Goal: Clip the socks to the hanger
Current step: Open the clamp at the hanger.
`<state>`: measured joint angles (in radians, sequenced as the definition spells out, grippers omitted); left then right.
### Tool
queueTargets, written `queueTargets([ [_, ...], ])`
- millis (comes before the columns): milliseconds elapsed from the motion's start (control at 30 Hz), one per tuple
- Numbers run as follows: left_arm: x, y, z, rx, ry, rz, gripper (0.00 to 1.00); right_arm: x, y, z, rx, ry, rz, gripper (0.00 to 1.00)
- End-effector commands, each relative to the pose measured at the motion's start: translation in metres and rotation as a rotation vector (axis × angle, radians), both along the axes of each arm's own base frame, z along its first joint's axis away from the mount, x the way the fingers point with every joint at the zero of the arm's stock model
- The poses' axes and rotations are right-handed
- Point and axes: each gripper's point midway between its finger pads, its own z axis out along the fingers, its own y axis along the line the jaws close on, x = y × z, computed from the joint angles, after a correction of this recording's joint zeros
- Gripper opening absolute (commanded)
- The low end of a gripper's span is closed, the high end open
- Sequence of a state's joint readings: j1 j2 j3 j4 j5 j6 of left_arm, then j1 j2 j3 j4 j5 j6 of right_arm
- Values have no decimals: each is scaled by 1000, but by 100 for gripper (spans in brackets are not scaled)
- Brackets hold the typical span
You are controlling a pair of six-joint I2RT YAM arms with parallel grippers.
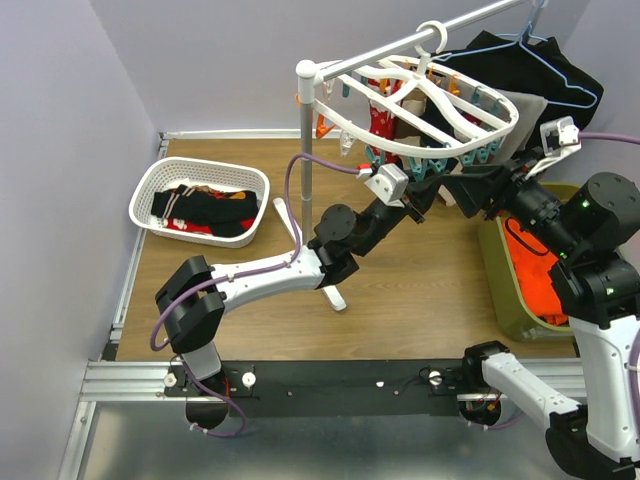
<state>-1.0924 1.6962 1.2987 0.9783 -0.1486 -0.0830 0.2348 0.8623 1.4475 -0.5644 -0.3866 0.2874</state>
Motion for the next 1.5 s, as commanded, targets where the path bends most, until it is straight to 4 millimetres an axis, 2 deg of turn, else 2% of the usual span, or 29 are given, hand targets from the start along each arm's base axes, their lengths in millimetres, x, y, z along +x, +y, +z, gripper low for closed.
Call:
queueTargets([
  [0, -3, 3, 16, 16, 11, -14, 8, 2, 3, 18, 12, -52, 11, 64],
  [700, -9, -5, 7, 118, 89, -51, 6, 33, 8, -1, 18, -28, -4, 64],
  [933, -9, -12, 2, 134, 111, -65, 6, 37, 11, -3, 38, -38, 3, 63],
  [1100, -11, -14, 6, 125, 112, -75, 6, 42, 12, -9, 41, -22, 4, 63],
  [1367, -10, -22, -8, 166, 133, -75, 6, 44, 9, 3, 44, -68, -18, 60],
  [1467, -9, -24, -15, 186, 140, -72, 6, 46, 8, 5, 40, -76, -23, 54],
])
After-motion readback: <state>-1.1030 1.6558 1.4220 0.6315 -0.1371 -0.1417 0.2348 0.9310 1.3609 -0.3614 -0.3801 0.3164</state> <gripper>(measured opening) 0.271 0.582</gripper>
